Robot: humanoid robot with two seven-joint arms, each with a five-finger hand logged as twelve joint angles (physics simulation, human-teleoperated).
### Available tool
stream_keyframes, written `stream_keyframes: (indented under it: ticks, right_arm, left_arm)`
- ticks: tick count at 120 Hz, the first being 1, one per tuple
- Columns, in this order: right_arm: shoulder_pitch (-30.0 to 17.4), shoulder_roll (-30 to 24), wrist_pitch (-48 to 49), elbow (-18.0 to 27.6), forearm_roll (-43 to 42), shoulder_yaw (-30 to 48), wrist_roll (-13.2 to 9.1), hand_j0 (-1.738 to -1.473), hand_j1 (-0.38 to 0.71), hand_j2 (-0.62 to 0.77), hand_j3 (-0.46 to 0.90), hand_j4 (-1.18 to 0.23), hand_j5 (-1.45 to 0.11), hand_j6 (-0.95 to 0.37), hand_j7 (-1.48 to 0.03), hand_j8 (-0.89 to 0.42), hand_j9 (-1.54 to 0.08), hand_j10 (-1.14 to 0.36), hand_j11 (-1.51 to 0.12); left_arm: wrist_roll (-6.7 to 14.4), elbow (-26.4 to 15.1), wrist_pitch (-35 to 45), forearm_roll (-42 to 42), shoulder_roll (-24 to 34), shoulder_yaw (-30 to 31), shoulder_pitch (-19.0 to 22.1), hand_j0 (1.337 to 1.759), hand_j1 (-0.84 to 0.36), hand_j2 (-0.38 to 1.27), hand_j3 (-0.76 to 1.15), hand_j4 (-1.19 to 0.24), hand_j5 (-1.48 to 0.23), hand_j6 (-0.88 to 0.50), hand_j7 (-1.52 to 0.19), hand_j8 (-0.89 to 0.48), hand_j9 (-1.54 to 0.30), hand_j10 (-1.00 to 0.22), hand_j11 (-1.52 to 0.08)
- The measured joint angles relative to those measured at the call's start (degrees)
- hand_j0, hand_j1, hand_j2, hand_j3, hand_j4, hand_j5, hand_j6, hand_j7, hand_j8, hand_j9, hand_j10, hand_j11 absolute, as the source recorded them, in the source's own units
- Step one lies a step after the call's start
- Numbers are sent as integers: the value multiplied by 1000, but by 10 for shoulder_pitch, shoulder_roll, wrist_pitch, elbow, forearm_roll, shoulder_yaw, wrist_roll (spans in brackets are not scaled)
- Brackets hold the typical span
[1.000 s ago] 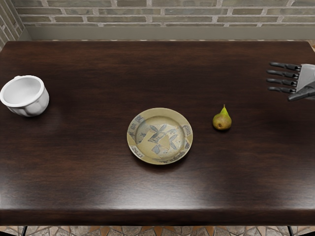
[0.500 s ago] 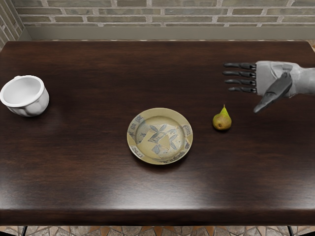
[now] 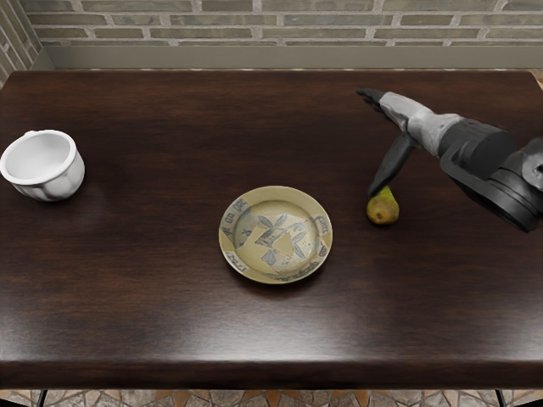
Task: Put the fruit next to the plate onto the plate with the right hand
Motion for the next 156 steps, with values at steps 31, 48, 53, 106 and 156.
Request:
stream_keyframes:
  ticks: [31,48,53,106,156]
  right_arm:
    - [-37,46,-89,-43,-70,-35,-3,-1658,-349,2,0,-2,0,-3,0,-2,0,-2,0]
    - [-54,85,-98,-95,-77,-38,-3,-1658,-349,2,0,-2,0,-3,0,-2,0,-2,0]
    - [-57,91,-101,-104,-77,-38,-3,-1658,-349,2,0,-2,0,-3,0,-2,0,-2,0]
    - [-84,102,-164,-138,-102,-53,-3,-1658,-349,2,0,-1,0,-2,0,-2,0,-1,0]
    - [-88,103,-165,-138,-102,-63,-2,-1658,-314,39,0,-28,-45,-39,-35,-27,-49,-25,-51]
  left_arm:
    - [0,0,0,0,0,0,0,1658,349,0,0,0,0,0,0,0,0,0,0]
    - [0,0,0,0,0,0,0,1658,349,0,0,0,0,0,0,0,0,0,0]
    - [0,0,0,0,0,0,0,1658,349,0,0,0,0,0,0,0,0,0,0]
    - [0,0,0,0,0,0,0,1658,349,0,0,0,0,0,0,0,0,0,0]
    - [0,0,0,0,0,0,0,1658,349,0,0,0,0,0,0,0,0,0,0]
